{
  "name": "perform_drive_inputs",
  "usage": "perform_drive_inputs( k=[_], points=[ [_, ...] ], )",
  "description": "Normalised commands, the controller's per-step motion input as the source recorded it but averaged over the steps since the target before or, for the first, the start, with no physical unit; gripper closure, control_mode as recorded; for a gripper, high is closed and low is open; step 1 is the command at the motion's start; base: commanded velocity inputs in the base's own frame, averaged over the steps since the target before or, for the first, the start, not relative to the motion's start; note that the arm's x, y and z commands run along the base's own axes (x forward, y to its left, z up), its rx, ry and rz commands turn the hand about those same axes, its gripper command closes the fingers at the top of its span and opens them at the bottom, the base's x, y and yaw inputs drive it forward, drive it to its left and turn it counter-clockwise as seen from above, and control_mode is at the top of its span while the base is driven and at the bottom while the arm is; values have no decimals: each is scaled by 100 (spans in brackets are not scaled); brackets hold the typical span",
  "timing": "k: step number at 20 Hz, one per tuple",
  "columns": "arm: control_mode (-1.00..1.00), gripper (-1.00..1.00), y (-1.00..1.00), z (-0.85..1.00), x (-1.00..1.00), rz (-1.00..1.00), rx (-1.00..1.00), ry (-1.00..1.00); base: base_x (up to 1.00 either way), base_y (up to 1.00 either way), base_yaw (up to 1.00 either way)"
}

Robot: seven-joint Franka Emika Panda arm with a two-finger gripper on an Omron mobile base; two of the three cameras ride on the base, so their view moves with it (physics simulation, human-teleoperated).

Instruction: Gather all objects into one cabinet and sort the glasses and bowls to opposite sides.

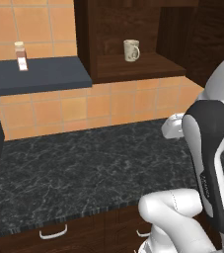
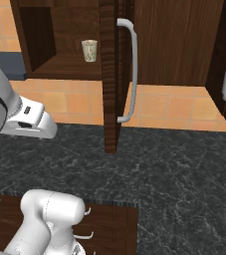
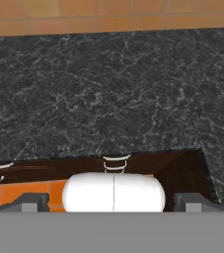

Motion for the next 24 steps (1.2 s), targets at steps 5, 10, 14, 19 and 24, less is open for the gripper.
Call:
perform_drive_inputs(
  k=[5,10,14,19,24],
  points=[
    [-100,-100,0,0,0,0,0,0,5,-4,3],
    [-100,-100,-13,24,-11,6,0,-34,0,0,0],
    [-100,-100,-5,64,0,3,2,-42,0,0,0],
    [-100,-100,0,55,0,0,0,-29,0,0,0],
    [-100,-100,0,42,0,0,0,-21,0,0,0]
  ],
)
